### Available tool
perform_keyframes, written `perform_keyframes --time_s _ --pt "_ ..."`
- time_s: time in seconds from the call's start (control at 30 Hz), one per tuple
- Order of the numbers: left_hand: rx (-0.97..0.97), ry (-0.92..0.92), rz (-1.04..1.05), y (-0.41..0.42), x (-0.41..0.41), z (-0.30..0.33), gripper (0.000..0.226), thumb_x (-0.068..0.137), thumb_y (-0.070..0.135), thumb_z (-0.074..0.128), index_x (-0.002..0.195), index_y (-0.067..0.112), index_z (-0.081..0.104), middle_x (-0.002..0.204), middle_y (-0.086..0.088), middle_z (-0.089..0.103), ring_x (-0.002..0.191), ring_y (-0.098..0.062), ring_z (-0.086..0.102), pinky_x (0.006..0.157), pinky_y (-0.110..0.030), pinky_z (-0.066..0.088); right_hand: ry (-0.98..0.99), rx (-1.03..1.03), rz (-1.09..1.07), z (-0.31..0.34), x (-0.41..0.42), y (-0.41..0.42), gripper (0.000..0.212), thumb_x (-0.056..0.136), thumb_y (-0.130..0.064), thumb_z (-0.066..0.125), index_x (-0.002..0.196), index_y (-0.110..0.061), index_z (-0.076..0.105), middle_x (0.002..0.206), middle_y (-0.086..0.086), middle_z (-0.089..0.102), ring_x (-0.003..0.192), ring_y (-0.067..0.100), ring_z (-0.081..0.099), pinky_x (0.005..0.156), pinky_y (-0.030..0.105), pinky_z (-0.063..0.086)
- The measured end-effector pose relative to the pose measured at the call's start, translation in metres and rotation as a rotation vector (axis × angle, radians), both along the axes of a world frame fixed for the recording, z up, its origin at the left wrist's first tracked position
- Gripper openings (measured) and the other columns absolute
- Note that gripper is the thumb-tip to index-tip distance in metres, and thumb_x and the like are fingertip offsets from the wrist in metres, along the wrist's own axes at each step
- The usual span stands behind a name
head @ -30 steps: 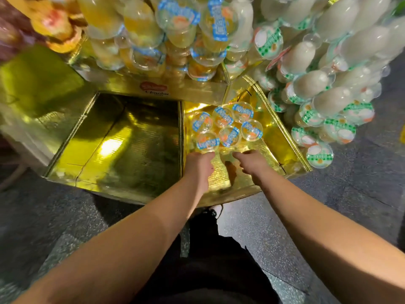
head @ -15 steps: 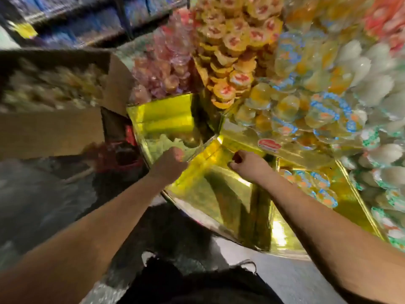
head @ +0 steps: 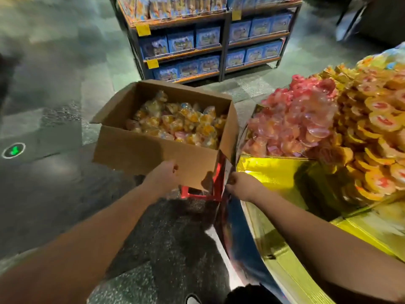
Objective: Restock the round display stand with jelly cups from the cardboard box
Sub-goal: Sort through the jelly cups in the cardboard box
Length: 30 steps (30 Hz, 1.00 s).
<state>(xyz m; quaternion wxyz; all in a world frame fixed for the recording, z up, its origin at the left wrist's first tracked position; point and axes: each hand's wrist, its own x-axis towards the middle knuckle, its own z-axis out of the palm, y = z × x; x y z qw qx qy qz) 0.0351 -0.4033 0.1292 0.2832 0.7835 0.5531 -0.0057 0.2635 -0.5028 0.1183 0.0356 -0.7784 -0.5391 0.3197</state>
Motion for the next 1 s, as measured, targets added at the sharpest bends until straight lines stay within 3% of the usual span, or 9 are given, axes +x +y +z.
perform_keyframes --time_s 0.13,0.27,0.4,0.63,0.77,0.83,1.0 --pt "0.004 0.028 0.060 0.054 -0.006 -0.008 0.007 0.094 0.026 0.055 0.098 0.020 0.054 0.098 0.003 0.056 0.084 -0.013 0.056 0.072 -0.030 0.046 -0.012 0.001 0.028 -0.011 -0.001 0.063 0.034 0.096 -0.032 0.057 0.124 -0.013 0.062 0.125 0.011 0.064 0.115 0.029 0.059 0.091 0.031 0.046" --pt "-0.008 -0.016 0.078 0.107 0.012 -0.021 0.006 0.096 0.023 0.055 0.099 0.019 0.057 0.094 0.001 0.057 0.081 -0.012 0.057 0.072 -0.029 0.050 -0.055 -0.010 0.048 -0.026 0.018 0.132 0.029 0.096 -0.034 0.055 0.114 -0.012 0.061 0.115 0.012 0.065 0.105 0.030 0.061 0.075 0.027 0.040" --pt "-0.008 -0.060 0.062 0.171 0.042 -0.029 0.004 0.096 0.020 0.058 0.099 0.019 0.056 0.093 -0.001 0.058 0.078 -0.010 0.056 0.070 -0.026 0.051 -0.064 -0.008 0.030 -0.042 0.049 0.216 0.024 0.096 -0.031 0.054 0.111 -0.013 0.061 0.110 0.009 0.065 0.098 0.028 0.063 0.077 0.032 0.047" --pt "-0.190 -0.061 0.174 0.298 0.108 -0.054 0.034 0.098 0.031 0.058 0.128 0.016 0.053 0.118 -0.003 0.059 0.102 -0.018 0.060 0.089 -0.035 0.054 -0.140 -0.017 0.064 -0.066 0.096 0.352 0.047 0.096 -0.037 0.054 0.139 -0.019 0.049 0.132 0.007 0.052 0.120 0.028 0.052 0.099 0.041 0.048" --pt "-0.340 -0.059 0.263 0.368 0.150 -0.081 0.061 0.098 0.044 0.055 0.148 0.013 0.038 0.143 -0.010 0.048 0.123 -0.029 0.053 0.097 -0.038 0.048 -0.213 -0.058 0.234 -0.087 0.110 0.413 0.057 0.092 -0.040 0.061 0.142 -0.018 0.044 0.137 0.007 0.047 0.125 0.028 0.048 0.100 0.042 0.048" --pt "-0.367 -0.055 0.320 0.393 0.167 -0.099 0.068 0.096 0.046 0.056 0.150 0.012 0.033 0.149 -0.011 0.042 0.129 -0.030 0.048 0.095 -0.038 0.047 -0.235 -0.080 0.285 -0.100 0.111 0.435 0.056 0.092 -0.036 0.061 0.142 -0.017 0.044 0.138 0.008 0.047 0.124 0.028 0.048 0.098 0.042 0.049" --pt "-0.441 0.052 0.359 0.423 0.196 -0.145 0.086 0.091 0.057 0.058 0.154 0.011 0.022 0.158 -0.016 0.023 0.142 -0.037 0.030 0.113 -0.049 0.035 -0.275 -0.164 0.321 -0.131 0.107 0.464 0.046 0.096 -0.024 0.054 0.140 -0.015 0.046 0.135 0.010 0.048 0.123 0.030 0.049 0.099 0.043 0.046"
